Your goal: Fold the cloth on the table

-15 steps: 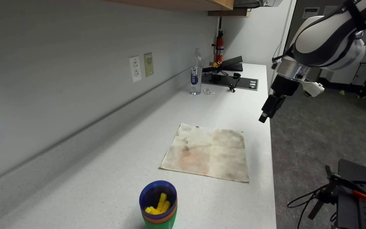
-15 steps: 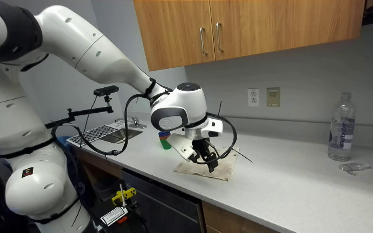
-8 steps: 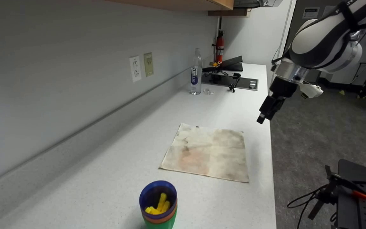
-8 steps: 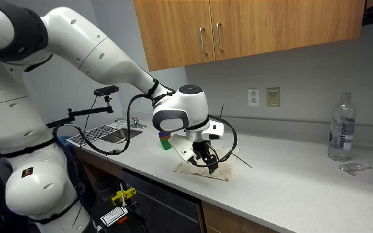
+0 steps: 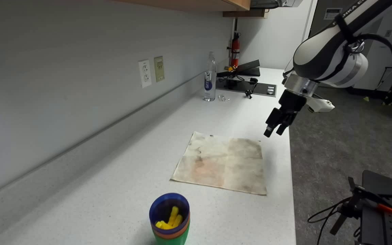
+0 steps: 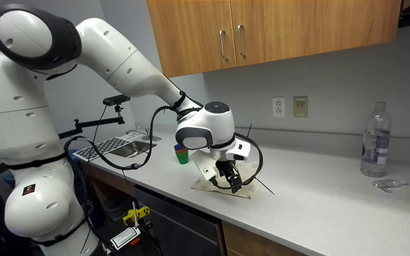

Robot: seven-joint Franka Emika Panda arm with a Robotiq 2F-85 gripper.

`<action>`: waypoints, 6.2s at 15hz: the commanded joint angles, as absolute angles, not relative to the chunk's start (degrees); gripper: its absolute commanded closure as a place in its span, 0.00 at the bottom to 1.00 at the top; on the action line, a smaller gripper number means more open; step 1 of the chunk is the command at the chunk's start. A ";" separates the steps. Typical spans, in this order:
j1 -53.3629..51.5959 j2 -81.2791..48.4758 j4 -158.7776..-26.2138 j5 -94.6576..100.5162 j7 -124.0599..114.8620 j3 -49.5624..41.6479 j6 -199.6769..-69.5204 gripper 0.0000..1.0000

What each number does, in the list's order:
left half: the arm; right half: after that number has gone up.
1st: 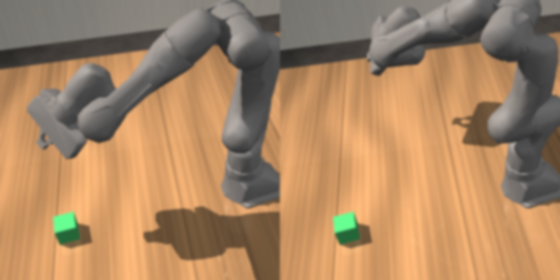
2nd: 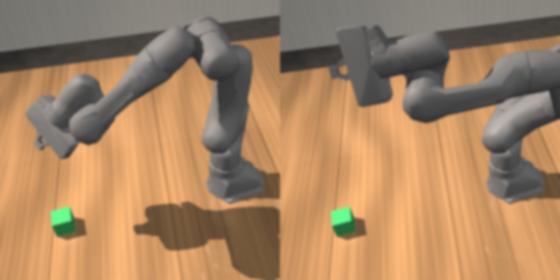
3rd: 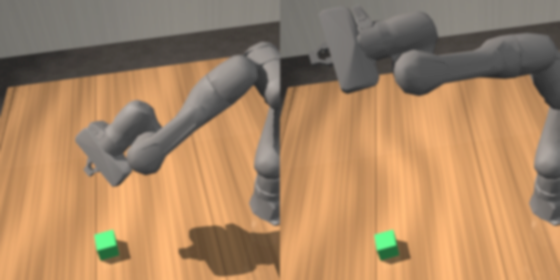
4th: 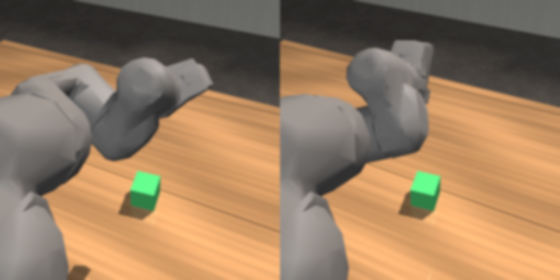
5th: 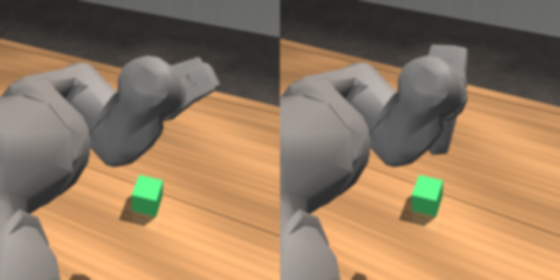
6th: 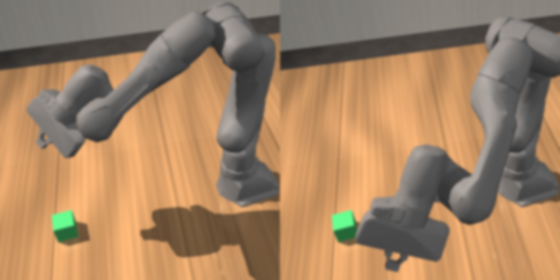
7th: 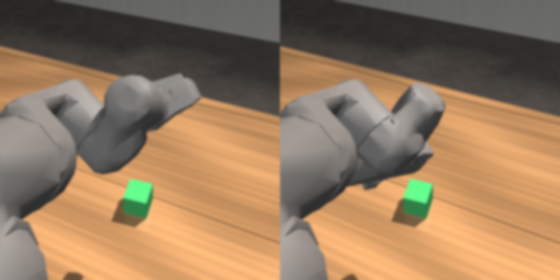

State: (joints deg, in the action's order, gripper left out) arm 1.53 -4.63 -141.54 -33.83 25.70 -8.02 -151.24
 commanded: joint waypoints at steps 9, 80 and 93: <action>3.31 -16.91 -131.63 -45.65 30.18 -6.11 -153.75 0.00; -6.73 -27.64 -120.12 10.43 12.13 6.22 -164.78 0.98; -7.02 -29.51 -115.97 10.16 12.68 6.56 -165.61 0.53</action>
